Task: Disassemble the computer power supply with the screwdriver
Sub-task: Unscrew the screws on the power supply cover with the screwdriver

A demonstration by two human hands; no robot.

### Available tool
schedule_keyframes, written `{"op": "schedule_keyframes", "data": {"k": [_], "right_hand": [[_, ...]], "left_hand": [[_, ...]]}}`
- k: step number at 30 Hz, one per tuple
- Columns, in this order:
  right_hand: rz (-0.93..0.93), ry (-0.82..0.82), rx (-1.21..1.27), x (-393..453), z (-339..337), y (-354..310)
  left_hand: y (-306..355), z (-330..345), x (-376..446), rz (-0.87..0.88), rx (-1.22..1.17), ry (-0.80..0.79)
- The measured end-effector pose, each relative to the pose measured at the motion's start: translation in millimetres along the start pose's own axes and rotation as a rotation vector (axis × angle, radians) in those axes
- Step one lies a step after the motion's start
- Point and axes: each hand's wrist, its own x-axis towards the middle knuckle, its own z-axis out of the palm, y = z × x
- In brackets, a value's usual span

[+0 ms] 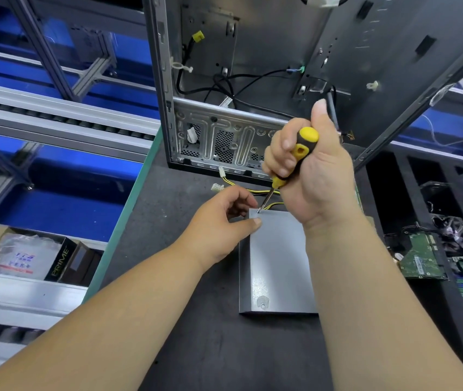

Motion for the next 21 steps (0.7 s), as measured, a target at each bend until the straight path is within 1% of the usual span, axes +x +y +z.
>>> {"op": "schedule_keyframes", "data": {"k": [3,5,7,12,14,17,21], "right_hand": [[-0.048,-0.083,0.032,-3.7,3.1,3.8],[-0.060,-0.090,0.065,-4.3,1.9,3.3],[-0.082,-0.062,0.056,-5.6,-0.7,1.5],[-0.084,0.009,-0.158,-10.1,-3.0,-1.9],[-0.087,0.031,-0.205,-10.9,-0.5,-3.9],[-0.107,0.111,-0.228,-11.6,4.2,-6.0],[-0.137,0.118,-0.204,-13.8,9.2,-0.5]], "left_hand": [[0.8,-0.2,0.2,0.005,0.009,-0.015],[1.6,-0.5,0.4,0.012,0.025,-0.024],[1.9,-0.6,0.7,0.022,0.039,-0.022],[-1.2,-1.3,1.1,0.018,0.035,-0.018],[-1.3,-1.5,1.0,0.014,0.032,-0.013],[-1.4,-1.9,1.4,0.002,0.041,-0.006],[-1.7,-1.9,1.0,-0.001,0.029,-0.006]]}}
